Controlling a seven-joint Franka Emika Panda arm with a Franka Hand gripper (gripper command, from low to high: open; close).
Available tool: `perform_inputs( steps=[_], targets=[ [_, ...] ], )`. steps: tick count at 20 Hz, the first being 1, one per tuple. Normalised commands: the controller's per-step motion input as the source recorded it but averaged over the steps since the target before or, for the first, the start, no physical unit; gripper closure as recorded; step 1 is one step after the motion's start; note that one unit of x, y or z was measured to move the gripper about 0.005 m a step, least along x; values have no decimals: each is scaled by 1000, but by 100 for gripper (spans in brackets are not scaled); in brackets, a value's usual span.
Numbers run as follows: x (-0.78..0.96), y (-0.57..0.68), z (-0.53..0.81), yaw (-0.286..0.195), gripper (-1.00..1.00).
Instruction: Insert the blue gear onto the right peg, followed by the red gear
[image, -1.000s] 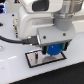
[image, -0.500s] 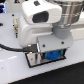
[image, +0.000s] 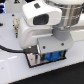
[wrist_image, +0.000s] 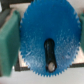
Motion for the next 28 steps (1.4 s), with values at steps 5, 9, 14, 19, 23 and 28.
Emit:
perform_inputs(
  steps=[5, 9, 14, 19, 23, 28],
  targets=[
    [-213, 199, 369, 0, -100],
    [-369, 431, 116, 0, -100],
    [-384, 464, 33, 0, -100],
    [-393, 470, 0, 0, -100],
    [-448, 379, -34, 0, -100],
    [-434, 351, -127, 0, -100]
  ],
)
